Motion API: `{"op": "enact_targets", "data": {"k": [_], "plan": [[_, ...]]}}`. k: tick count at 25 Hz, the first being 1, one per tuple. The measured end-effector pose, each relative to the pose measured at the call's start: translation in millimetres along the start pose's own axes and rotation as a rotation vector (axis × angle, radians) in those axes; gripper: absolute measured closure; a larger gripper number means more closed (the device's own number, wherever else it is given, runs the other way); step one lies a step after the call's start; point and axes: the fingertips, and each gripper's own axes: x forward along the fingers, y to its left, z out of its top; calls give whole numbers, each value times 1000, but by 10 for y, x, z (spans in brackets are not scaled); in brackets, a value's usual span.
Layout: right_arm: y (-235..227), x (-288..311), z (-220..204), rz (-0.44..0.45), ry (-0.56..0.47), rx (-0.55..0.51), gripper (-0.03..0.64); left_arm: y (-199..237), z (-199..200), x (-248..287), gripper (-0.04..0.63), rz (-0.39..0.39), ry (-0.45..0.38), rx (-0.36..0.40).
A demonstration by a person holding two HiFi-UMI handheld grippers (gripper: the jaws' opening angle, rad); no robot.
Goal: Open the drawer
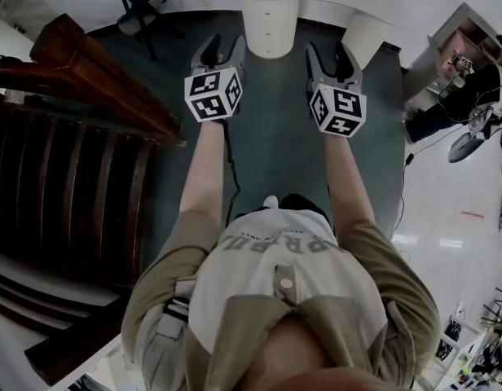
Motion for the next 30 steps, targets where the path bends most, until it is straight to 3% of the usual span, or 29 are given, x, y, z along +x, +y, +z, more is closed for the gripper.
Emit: {"op": "enact_targets", "data": {"k": [15, 30], "plan": [[-290, 617, -601, -15, 70, 26, 365, 291, -505, 646, 387, 20, 73, -6], [-756, 1910, -881, 6, 90, 40, 365, 739, -381, 1977, 386, 50, 49, -7]]}}
